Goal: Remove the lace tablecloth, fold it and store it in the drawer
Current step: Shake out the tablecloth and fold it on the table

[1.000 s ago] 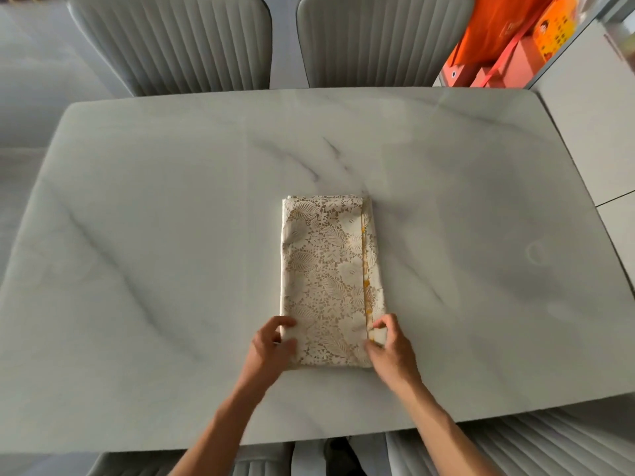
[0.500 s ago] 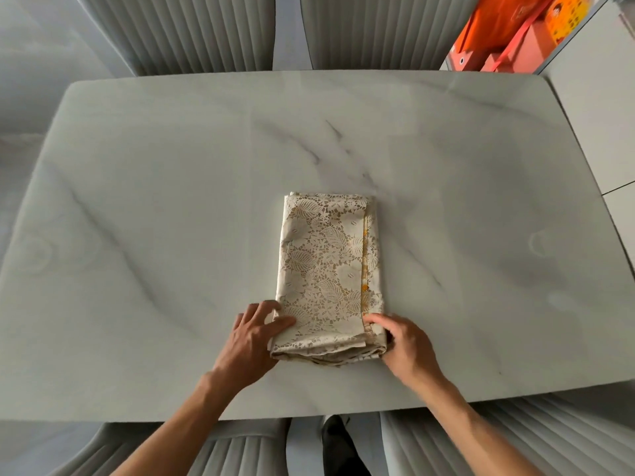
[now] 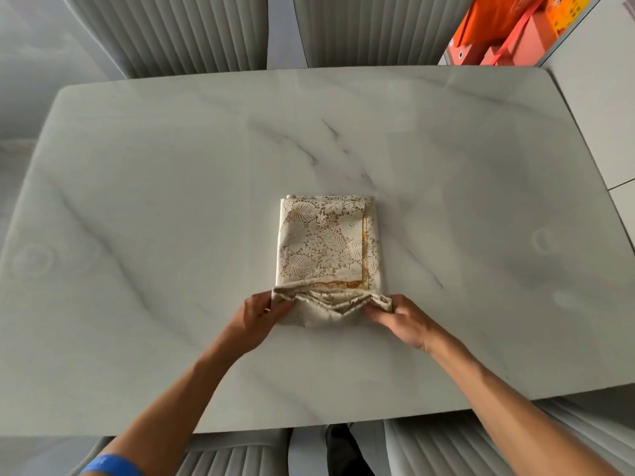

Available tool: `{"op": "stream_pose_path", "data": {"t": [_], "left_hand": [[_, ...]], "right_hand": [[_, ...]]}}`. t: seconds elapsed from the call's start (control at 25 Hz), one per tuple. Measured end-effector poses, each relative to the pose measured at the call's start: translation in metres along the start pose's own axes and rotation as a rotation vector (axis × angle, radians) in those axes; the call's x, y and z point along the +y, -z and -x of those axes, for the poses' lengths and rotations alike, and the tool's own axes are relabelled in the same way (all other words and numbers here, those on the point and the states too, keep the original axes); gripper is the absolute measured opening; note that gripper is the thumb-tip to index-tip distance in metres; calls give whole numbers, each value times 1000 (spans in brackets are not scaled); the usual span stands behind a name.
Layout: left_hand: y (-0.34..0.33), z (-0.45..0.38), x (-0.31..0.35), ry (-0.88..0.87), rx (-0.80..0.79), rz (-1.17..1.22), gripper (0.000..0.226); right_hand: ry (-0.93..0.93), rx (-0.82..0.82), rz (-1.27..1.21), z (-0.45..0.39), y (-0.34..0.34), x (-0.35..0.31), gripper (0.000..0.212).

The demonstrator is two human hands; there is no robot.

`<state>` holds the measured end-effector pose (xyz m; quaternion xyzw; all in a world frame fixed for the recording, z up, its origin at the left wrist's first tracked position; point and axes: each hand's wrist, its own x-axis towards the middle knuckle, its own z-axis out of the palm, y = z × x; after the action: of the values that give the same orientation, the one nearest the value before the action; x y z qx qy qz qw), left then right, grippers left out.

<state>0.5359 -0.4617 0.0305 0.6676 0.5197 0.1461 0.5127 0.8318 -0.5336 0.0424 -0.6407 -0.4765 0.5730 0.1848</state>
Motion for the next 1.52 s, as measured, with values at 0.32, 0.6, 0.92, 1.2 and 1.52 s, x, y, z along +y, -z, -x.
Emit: {"op": "stream_pose_path", "data": {"t": [0.32,0.6,0.92,1.2,1.52], "left_hand": [[-22,-43,8,216,380,-291,41],[-28,-54,12,194,403,-473,42],[-9,-58,11,238,322,-456,44],[24,-54,-6,-469,-158,-870,91],[33,-55,-9,-423,-205,-726,88]], "right_hand": [[-241,509,169,-49,-15,-10,58],[-228,720,426,-43,-21,-27,25],[195,179,1000,-63,-42,-18,58],[279,22,1049,-53,-22,-9,99],[403,459,1067,-38,-53,-21,57]]}}
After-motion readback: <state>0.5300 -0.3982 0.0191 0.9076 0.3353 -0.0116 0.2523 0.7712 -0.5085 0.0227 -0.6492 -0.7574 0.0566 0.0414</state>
